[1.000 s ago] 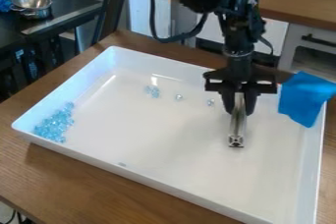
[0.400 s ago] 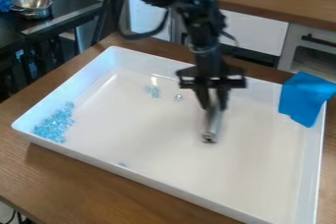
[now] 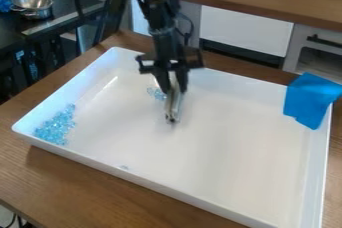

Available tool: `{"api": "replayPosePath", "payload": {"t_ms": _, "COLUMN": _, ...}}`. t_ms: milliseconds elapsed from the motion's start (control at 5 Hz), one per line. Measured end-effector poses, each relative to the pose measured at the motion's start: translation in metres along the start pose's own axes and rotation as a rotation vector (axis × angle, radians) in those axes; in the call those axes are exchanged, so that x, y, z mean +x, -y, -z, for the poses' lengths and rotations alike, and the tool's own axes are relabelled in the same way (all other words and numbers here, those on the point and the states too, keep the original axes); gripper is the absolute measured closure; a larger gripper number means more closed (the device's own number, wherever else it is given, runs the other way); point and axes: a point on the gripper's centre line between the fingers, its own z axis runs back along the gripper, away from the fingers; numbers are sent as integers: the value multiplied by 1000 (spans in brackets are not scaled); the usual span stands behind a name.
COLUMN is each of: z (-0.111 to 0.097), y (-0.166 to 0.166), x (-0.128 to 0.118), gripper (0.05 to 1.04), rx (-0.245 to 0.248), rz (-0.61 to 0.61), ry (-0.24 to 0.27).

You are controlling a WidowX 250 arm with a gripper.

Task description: Sweep into pile

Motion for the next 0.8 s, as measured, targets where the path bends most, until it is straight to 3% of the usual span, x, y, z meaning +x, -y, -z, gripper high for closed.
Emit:
{"api": "replayPosePath", "payload": {"t_ms": 200, "z": -2, "y": -17, "x": 8, "gripper": 736, "rx": 29, "rz": -155, "ry": 19}}
{"api": "replayPosePath", "payload": {"t_ms": 600, "z": 2, "y": -31, "x": 1, "gripper": 736, "rx": 50, "rz": -429, "ry": 112}}
{"api": "replayPosePath", "payload": {"t_ms": 800, "z": 4, "y": -31, "x": -2, "gripper": 736, "rx": 71, "rz": -530, "ry": 118}}
